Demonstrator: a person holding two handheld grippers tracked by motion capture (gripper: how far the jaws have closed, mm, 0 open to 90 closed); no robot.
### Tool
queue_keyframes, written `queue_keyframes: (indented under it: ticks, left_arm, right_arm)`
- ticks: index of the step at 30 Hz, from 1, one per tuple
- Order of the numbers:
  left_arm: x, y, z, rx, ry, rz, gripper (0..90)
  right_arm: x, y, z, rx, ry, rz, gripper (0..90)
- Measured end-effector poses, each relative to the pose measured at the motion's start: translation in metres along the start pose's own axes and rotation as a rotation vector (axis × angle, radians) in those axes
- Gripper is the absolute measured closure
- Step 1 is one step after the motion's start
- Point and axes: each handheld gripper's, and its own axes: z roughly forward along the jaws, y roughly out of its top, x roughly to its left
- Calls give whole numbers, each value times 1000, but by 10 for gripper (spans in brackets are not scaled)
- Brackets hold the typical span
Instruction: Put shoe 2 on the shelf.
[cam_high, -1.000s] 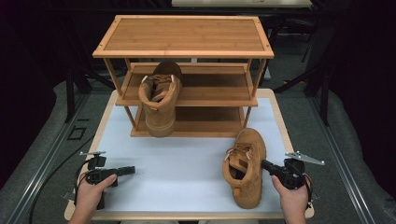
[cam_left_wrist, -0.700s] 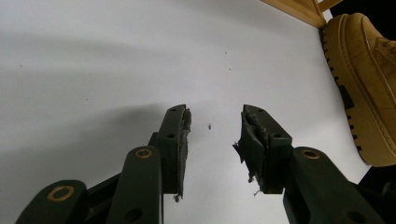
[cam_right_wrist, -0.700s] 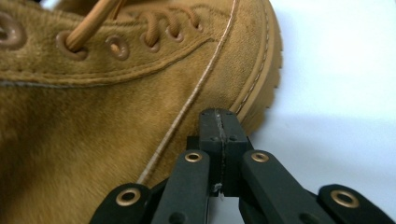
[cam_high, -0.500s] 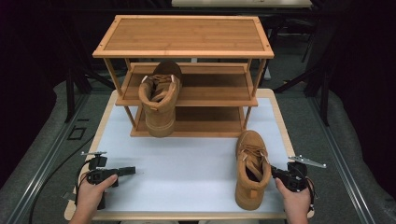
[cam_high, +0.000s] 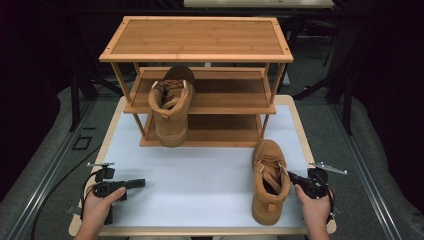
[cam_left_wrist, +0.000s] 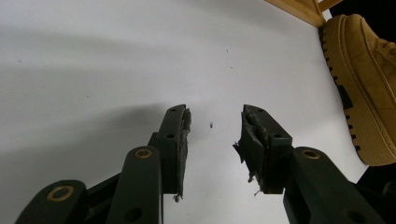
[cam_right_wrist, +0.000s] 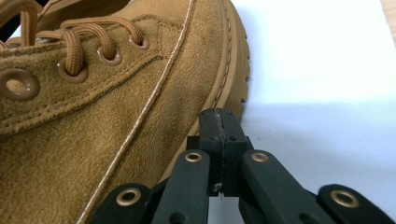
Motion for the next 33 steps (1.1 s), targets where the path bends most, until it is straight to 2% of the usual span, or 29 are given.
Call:
queue_keyframes:
  ticks: [4, 9, 10, 14, 16, 19, 21, 24, 26, 27, 29, 30, 33]
  left_arm:
    - [-1, 0, 2, -1, -6, 4, 610]
    - [1, -1, 0, -1, 0, 2, 611]
    - [1, -1, 0, -6, 1, -9, 611]
    - [1, 0, 0, -2, -2, -7, 609]
    - [2, 0, 0, -2, -3, 4, 609]
    - [1, -1, -1, -6, -4, -1, 608]
    - [2, -1, -1, -8, -3, 1, 608]
    - [2, -1, -2, -13, -4, -8, 607]
    - [3, -1, -2, -6, 6, -5, 604]
    - [2, -1, -2, -6, 6, -4, 604]
    - [2, -1, -2, -5, 5, -1, 604]
    - [2, -1, -2, -7, 1, 1, 604]
    - [2, -1, -2, -12, -1, 0, 604]
  right_arm:
    - [6, 2, 5, 7, -8, -22, 900]
    - [16, 7, 17, 1, 21, -33, 900]
    - [18, 9, 19, 10, 23, -30, 900]
    - [17, 11, 22, 12, 47, -14, 900]
    - [17, 10, 25, 31, 16, -28, 900]
    - [15, 10, 24, 28, 40, -20, 900]
    - [15, 10, 23, 39, 35, -25, 899]
    - [15, 11, 20, 33, 35, -29, 849]
    - [15, 17, 9, 39, 58, -27, 820]
    - [16, 20, 6, 29, 45, -36, 809]
    - [17, 24, 1, 39, 56, -43, 796]
    - [20, 31, -8, 46, 49, -58, 776]
    - [24, 38, -14, 58, 39, -86, 759]
